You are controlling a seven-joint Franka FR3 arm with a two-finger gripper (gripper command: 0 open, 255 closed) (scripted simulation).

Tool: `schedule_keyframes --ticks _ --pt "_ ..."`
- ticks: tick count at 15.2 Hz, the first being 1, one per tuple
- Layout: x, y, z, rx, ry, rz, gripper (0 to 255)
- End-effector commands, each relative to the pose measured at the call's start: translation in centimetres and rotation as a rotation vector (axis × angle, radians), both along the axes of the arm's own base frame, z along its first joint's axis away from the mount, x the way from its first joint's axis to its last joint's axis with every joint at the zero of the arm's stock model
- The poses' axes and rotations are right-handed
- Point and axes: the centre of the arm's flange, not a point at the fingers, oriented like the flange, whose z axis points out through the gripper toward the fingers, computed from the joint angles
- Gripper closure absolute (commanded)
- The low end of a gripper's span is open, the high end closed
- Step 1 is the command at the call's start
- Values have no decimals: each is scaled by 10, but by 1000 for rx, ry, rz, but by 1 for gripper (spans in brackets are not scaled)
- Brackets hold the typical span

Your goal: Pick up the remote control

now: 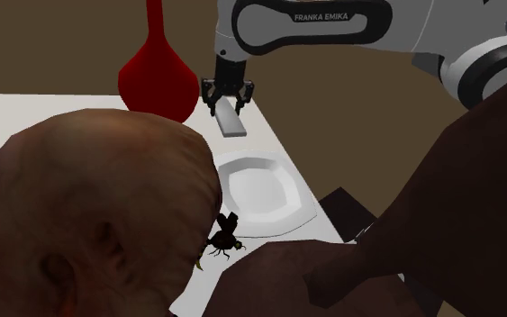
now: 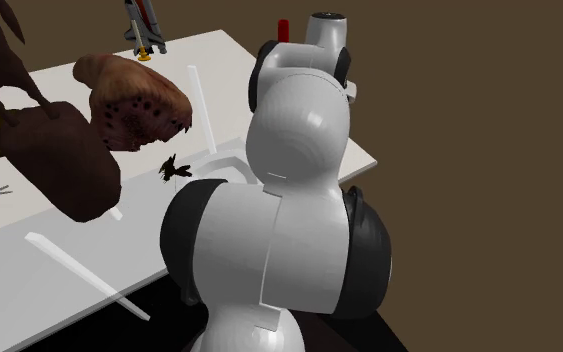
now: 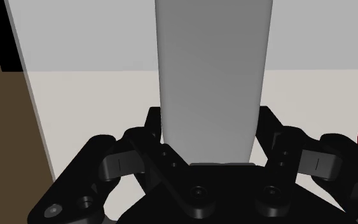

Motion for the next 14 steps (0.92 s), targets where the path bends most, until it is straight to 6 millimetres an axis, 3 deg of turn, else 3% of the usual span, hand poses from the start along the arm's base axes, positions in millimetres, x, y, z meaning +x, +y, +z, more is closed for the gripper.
schedule_keyframes --ticks 1,12,14 --pt "0 0 10 0 0 0 255" --pt "0 0 68 0 0 0 255" --pt "0 0 69 0 0 0 255"
